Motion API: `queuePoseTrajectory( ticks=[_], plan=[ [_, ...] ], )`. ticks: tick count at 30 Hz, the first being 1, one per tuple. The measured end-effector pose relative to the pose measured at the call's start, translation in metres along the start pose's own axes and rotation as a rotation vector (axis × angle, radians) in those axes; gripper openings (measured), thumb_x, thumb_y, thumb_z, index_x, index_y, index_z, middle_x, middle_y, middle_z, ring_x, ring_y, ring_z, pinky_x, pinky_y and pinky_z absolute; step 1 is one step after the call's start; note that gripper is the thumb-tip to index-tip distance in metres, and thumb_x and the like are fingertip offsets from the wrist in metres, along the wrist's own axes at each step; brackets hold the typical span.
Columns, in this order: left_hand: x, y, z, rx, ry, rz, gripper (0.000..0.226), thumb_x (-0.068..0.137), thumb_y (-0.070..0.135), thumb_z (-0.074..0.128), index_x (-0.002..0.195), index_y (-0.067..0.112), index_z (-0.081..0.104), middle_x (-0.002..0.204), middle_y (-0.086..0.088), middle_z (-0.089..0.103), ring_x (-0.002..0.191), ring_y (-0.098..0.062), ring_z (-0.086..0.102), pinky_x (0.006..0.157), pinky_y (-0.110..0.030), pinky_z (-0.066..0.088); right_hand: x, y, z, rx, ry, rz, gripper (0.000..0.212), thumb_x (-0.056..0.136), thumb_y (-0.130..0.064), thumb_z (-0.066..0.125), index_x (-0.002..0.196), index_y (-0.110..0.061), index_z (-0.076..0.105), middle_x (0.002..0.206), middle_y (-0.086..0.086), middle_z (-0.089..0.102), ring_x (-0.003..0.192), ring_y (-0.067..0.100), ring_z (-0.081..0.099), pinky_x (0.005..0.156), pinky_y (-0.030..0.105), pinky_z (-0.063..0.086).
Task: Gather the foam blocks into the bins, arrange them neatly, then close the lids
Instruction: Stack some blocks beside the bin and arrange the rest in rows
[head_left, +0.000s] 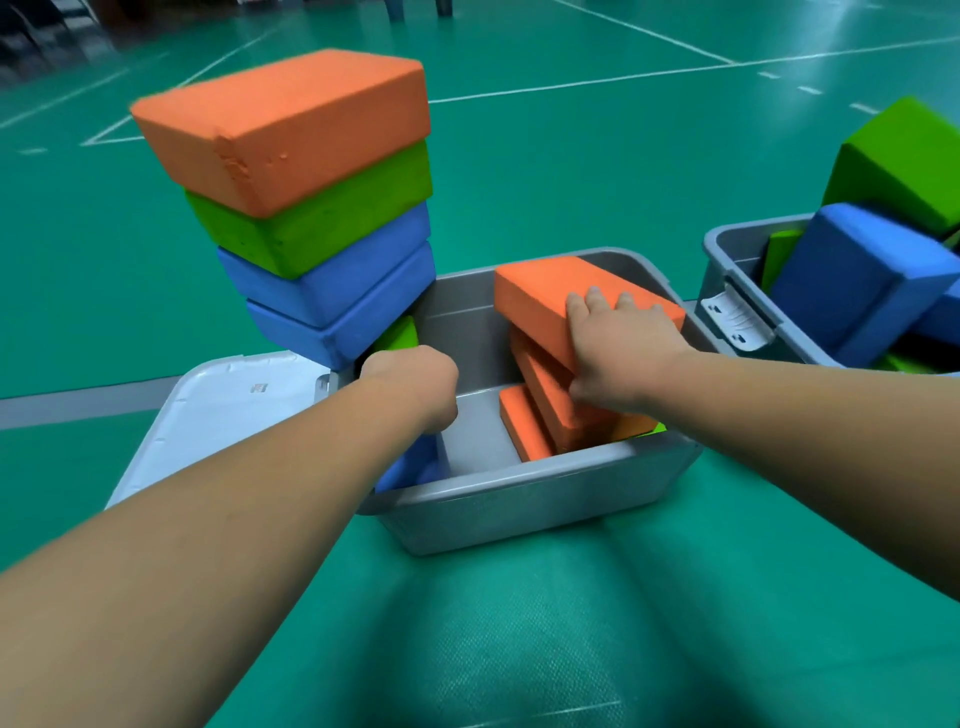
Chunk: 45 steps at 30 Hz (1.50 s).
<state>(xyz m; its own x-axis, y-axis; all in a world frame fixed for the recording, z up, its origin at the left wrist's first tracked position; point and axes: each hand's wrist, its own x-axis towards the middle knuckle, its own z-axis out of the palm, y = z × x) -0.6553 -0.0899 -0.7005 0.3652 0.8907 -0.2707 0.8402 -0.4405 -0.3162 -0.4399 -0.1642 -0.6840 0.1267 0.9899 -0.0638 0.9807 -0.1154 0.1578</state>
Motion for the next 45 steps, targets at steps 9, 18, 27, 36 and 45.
queuePoseTrajectory(
  ticks=[9,18,27,36,45],
  plan=[
    [-0.003,-0.007,0.004,-0.087,0.070,0.089,0.019,0.095,0.032,0.046,0.104,0.023,0.061,0.099,0.001,0.061,0.090,-0.027,0.062,0.063,-0.035,0.046,-0.002,0.001,-0.053,0.381,0.374,0.046,0.061,0.066,-0.065,0.057,0.114,-0.029,0.052,0.102,0.001,0.067,0.092,0.033,0.066,0.076,0.044,0.055],
    [-0.007,-0.022,0.011,-0.193,0.045,0.108,0.069,0.075,0.079,0.067,0.111,0.025,0.044,0.111,0.006,0.053,0.107,-0.024,0.060,0.076,-0.039,0.046,0.004,-0.036,-0.060,0.678,0.238,0.176,0.060,0.076,-0.072,0.043,0.108,-0.026,0.063,0.108,0.010,0.070,0.098,0.033,0.064,0.087,0.041,0.053],
    [-0.007,-0.031,0.026,-0.863,-0.201,0.328,0.148,0.064,0.058,0.093,0.164,0.031,-0.014,0.162,0.018,0.029,0.145,-0.009,0.037,0.119,-0.029,0.030,0.046,-0.056,-0.014,0.621,-0.191,0.021,0.080,0.093,-0.082,0.028,0.106,-0.011,0.064,0.095,0.014,0.066,0.064,0.034,0.071,0.059,0.042,0.061],
    [-0.007,-0.044,0.042,-1.077,-0.248,0.263,0.088,0.084,0.079,0.060,0.153,0.028,0.041,0.141,0.025,0.052,0.126,0.006,0.052,0.116,-0.024,0.037,0.067,-0.073,0.007,0.721,-0.385,-0.042,0.070,0.102,-0.070,0.022,0.132,-0.013,0.050,0.102,0.023,0.067,0.082,0.042,0.073,0.064,0.052,0.064],
    [-0.002,-0.045,0.056,-0.707,-0.028,0.240,0.098,0.072,0.054,0.089,0.151,0.026,0.039,0.139,0.008,0.054,0.125,-0.019,0.051,0.103,-0.034,0.043,0.076,-0.111,0.040,0.597,-0.448,-0.097,0.060,0.108,-0.059,0.015,0.123,-0.013,0.050,0.102,0.022,0.066,0.077,0.034,0.071,0.062,0.048,0.064]
  ],
)
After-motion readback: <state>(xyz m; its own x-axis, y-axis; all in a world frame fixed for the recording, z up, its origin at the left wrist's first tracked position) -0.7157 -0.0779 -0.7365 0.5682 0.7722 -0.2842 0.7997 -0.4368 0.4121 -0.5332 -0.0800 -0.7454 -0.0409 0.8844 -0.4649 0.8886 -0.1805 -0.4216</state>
